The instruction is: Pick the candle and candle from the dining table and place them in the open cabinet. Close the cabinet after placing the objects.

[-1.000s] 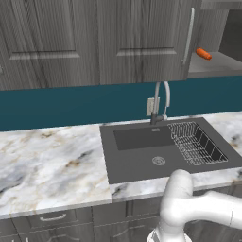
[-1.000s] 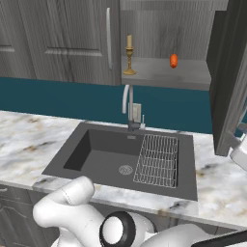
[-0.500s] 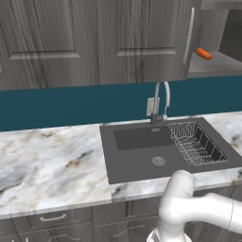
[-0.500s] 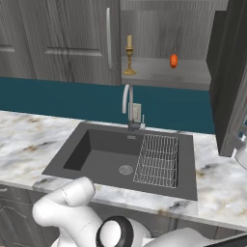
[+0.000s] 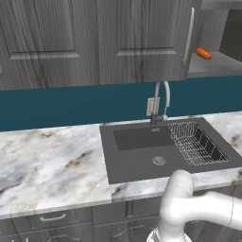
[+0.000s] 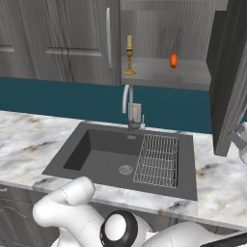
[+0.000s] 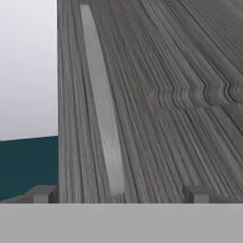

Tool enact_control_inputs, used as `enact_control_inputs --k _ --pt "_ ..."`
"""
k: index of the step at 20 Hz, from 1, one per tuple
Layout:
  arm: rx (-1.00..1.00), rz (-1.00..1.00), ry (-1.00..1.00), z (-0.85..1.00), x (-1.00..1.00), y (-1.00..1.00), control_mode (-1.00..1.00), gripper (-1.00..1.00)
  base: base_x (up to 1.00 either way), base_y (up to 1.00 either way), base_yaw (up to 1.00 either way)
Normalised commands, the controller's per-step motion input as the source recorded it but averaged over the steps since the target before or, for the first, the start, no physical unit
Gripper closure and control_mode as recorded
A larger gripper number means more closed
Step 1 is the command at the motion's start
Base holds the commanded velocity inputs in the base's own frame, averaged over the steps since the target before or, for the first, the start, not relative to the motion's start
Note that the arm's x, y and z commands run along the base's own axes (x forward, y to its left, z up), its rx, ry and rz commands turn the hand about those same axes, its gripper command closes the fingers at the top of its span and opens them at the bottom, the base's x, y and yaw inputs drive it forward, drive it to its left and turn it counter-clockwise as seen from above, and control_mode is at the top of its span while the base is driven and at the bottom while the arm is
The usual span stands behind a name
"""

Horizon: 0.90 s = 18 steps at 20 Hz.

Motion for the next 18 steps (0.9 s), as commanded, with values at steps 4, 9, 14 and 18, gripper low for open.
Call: enact_control_inputs --k 4,9,14,18 --pt "-0.05 0.20 0.00 0.04 0.17 0.28 -1.00 -1.00 0.00 0.00 0.00" --pt "-0.08 0.16 0.03 0.10 0.05 0.48 -1.00 -1.00 0.00 0.00 0.00" --pt "-0.09 0.09 0.03 0.20 0.03 0.46 -1.00 -1.00 0.00 0.00 0.00" --pt "-0.07 0.03 0.01 0.28 0.01 0.49 -1.00 -1.00 0.00 0.00 0.00"
